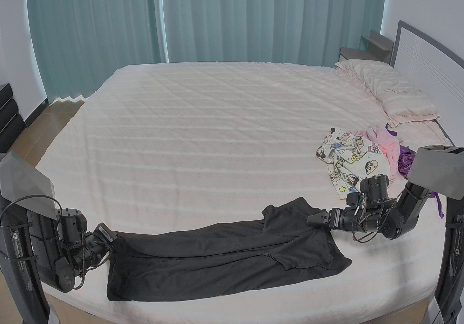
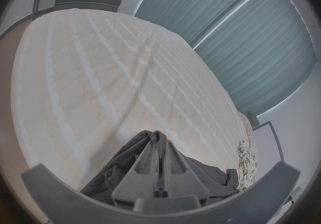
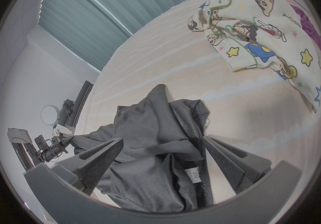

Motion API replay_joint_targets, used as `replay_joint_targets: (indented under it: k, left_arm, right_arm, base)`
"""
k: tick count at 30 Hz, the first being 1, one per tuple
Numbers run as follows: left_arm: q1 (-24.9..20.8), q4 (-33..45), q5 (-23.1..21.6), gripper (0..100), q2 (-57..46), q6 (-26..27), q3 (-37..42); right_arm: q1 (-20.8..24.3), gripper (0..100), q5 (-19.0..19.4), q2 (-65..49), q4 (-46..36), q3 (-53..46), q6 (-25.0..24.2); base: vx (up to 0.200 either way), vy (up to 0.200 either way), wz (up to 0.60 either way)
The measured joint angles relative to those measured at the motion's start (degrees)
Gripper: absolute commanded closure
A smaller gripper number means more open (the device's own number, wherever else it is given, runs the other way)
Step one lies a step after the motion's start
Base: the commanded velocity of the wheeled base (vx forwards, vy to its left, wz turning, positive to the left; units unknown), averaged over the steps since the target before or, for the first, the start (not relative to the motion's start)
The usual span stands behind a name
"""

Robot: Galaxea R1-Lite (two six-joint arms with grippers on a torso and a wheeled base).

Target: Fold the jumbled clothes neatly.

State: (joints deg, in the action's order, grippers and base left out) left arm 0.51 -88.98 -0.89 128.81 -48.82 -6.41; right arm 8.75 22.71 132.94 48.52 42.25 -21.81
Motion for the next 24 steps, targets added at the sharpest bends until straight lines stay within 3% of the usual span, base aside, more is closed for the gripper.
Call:
replay_joint_targets:
  k: [12,13,24]
  left_arm:
    - [0.00,0.00,0.00,100,0.00,0.07,0.00]
    - [-0.02,0.00,0.00,100,0.00,0.07,0.00]
    - [-0.02,0.00,0.00,100,0.02,0.07,-0.02]
  right_arm:
    - [1.57,0,-0.44,1.24,-0.05,0.77,0.24]
    - [1.52,100,-0.46,1.43,-0.11,0.80,0.28]
    - [0.72,100,-0.73,1.82,0.06,1.46,0.28]
  base:
    - [0.000,0.000,0.00]
    - [0.000,0.000,0.00]
    - [0.000,0.000,0.00]
